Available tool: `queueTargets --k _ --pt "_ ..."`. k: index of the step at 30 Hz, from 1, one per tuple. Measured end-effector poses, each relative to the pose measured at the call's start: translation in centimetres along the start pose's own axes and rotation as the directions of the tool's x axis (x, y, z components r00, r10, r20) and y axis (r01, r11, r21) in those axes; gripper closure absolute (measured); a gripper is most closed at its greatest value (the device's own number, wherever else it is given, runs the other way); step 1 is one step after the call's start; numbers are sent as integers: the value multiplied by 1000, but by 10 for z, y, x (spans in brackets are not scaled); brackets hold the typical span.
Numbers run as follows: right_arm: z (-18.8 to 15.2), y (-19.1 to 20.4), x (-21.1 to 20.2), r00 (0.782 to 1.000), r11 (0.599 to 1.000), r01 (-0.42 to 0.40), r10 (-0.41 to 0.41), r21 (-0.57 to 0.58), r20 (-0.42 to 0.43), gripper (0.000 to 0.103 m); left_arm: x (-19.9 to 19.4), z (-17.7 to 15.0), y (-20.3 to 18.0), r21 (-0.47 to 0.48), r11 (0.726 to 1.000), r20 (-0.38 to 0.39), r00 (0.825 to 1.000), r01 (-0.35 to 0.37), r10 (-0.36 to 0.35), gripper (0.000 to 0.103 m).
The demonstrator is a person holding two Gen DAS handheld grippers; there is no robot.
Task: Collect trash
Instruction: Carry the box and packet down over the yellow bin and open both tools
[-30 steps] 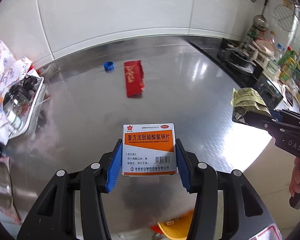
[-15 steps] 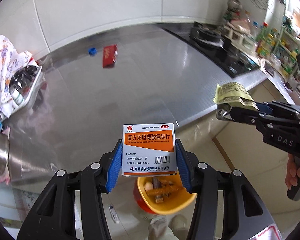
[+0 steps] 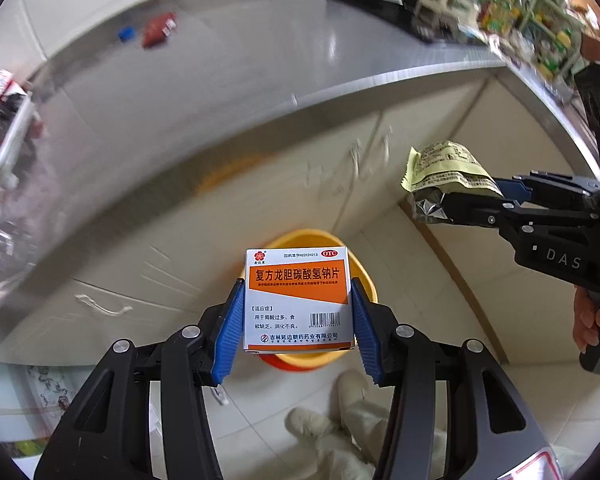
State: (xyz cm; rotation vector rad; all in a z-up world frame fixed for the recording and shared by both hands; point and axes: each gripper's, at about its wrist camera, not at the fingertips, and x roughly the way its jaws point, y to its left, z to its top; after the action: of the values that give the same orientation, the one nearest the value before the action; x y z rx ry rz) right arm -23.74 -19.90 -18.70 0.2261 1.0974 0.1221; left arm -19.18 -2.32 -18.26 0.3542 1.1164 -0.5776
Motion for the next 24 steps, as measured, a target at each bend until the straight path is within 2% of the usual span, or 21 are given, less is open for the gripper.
queueTargets --k 6,10,16,24 --pt "-24 -2 46 994 999 8 -13 -50 -111 70 53 -17 -3 47 998 -92 995 40 -36 53" --pt "-35 -7 84 981 995 14 -32 -97 -190 70 96 -28 -1 69 995 -159 986 66 -54 53" --pt "-44 -12 138 955 988 -5 -40 -151 -295 70 157 -41 11 78 994 -253 966 79 -57 53" --pt "-57 -14 196 919 978 -46 -37 -202 -393 70 211 -53 21 66 994 -318 946 84 -58 53"
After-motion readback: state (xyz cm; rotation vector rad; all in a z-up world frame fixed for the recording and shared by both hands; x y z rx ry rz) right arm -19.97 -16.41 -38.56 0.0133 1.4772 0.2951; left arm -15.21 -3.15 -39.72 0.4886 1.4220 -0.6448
